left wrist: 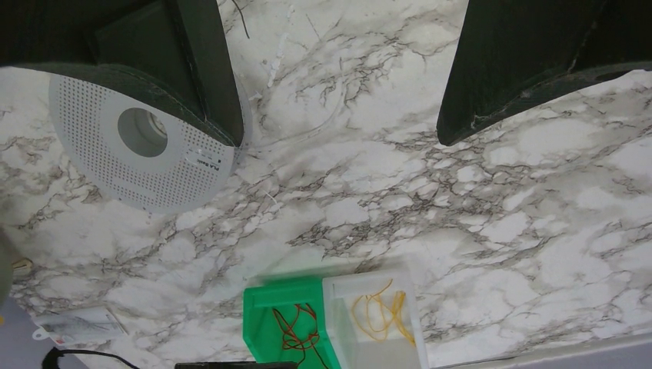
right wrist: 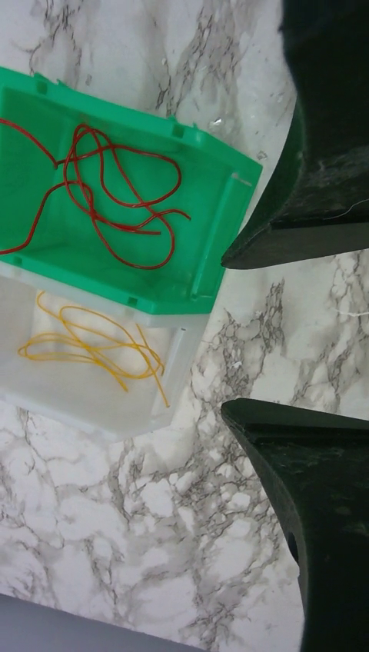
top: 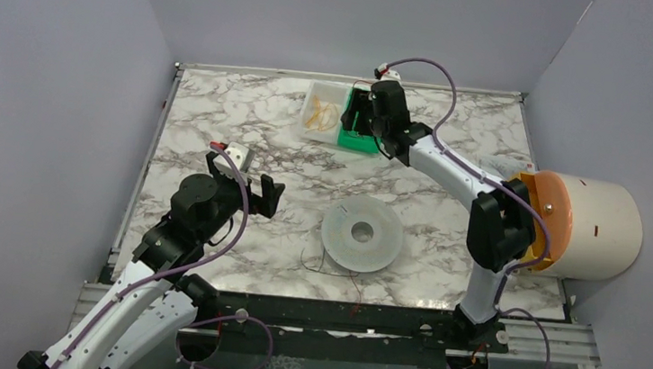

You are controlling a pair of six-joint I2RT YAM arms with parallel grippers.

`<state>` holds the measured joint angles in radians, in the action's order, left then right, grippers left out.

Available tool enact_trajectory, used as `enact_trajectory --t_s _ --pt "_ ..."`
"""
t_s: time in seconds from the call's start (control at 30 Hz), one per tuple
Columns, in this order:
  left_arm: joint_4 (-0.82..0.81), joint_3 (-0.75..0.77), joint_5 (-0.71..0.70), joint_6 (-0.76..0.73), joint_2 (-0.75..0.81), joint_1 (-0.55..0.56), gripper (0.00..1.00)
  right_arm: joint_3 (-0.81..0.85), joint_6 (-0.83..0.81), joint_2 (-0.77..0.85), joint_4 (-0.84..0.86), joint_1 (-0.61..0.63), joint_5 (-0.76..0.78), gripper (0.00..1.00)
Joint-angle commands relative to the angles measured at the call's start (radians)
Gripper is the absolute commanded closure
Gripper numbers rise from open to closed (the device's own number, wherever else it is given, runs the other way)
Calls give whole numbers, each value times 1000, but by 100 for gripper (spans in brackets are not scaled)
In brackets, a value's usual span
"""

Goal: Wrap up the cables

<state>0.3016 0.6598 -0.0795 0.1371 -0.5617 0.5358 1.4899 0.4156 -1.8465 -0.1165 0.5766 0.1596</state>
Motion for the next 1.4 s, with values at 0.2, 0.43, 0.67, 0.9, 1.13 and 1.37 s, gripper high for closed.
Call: enact_trajectory --t_s 0.2,0.43,0.67,0.9,1.13,1.37 --pt "-2 17 -9 7 18 -8 1 254 132 -285 -81 2 43 36" --pt "-1 17 -9 8 14 -8 1 380 145 -409 -126 2 73 38" --pt "-1 17 -7 7 15 -8 1 448 149 -472 -148 2 77 41" --pt "0 17 -8 7 15 -8 1 483 153 -511 -166 2 105 50" --pt "-1 17 -8 6 13 -7 1 488 152 -521 -175 2 124 65" --pt "-1 17 -11 6 16 -7 1 401 114 -446 -140 -1 189 81"
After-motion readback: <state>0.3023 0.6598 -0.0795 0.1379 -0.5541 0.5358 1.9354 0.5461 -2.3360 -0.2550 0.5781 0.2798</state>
